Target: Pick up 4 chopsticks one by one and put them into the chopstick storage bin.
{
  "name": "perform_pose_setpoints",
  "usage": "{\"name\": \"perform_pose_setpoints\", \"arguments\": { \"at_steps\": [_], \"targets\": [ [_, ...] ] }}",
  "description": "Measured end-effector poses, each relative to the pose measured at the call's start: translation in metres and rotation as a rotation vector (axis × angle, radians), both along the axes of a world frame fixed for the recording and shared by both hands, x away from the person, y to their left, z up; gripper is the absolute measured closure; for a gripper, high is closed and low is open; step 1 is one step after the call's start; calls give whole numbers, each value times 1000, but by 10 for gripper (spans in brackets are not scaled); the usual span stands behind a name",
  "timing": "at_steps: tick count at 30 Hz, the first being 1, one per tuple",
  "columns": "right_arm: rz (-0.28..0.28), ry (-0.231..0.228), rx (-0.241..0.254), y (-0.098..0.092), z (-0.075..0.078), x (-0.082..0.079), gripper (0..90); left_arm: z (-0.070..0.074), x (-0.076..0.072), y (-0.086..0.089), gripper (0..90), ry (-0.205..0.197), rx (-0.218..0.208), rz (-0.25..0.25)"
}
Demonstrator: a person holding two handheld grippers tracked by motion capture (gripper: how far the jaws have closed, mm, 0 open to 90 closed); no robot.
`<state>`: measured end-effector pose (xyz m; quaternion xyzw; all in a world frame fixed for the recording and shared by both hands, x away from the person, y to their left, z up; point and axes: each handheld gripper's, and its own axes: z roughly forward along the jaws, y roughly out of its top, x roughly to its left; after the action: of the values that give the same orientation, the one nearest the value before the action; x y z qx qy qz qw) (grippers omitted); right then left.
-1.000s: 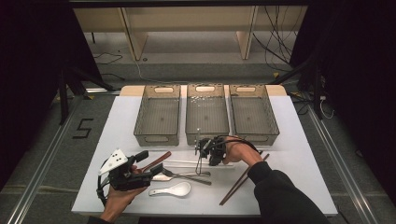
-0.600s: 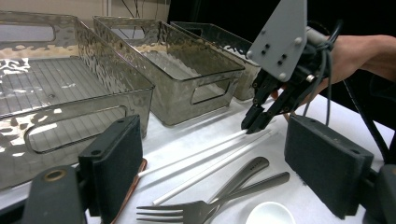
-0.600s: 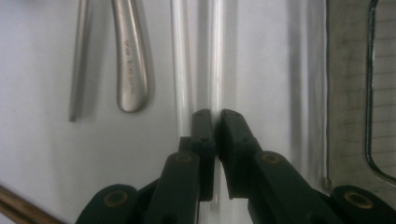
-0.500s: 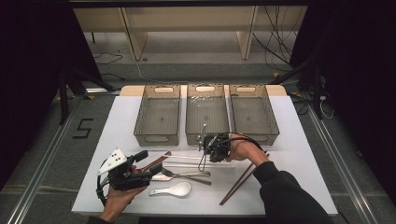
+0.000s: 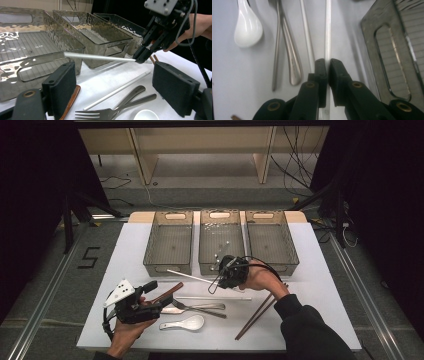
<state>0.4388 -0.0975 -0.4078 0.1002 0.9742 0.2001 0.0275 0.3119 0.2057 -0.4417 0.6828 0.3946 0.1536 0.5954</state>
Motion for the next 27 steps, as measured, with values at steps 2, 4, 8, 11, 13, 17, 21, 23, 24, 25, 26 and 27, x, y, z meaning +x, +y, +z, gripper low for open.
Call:
{"name": "perform_pose_setpoints", "arguments": {
  "at_steps": [2, 4, 8, 11, 13, 17, 21, 23, 24, 25, 26, 27],
  "targets": [
    [-36, 11, 38, 1, 3, 1, 850, 0, 0, 0, 189, 2, 0, 2],
    [-69, 34, 73, 1, 7, 3, 850, 0, 0, 0, 189, 1, 1, 3],
    [-124, 42, 148, 2, 11, 8, 850, 0, 0, 1, 189, 0, 3, 6],
    [-178, 26, 187, 4, 13, 12, 849, 0, 0, 1, 189, 0, 1, 6],
    [-211, 31, 212, 6, 15, 14, 849, 0, 0, 1, 189, -1, 1, 7],
    [-278, 48, 260, 10, 19, 21, 849, 0, 0, 2, 189, -1, 0, 9],
    [-342, 42, 307, 16, 23, 29, 849, 1, 0, 2, 189, -5, -2, 11],
    [-363, 51, 321, 20, 26, 34, 849, 1, 0, 3, 189, -4, -2, 13],
    [-376, 58, 329, 25, 28, 37, 849, 1, 0, 3, 189, -4, -2, 13],
    [-376, 58, 329, 25, 28, 37, 849, 1, 0, 3, 189, -4, -2, 13],
    [-381, 63, 333, 28, 29, 39, 849, 1, 0, 3, 189, -4, -3, 14],
    [-387, 63, 336, 31, 29, 41, 849, 1, 0, 3, 189, -5, -4, 14]
  ]
}}
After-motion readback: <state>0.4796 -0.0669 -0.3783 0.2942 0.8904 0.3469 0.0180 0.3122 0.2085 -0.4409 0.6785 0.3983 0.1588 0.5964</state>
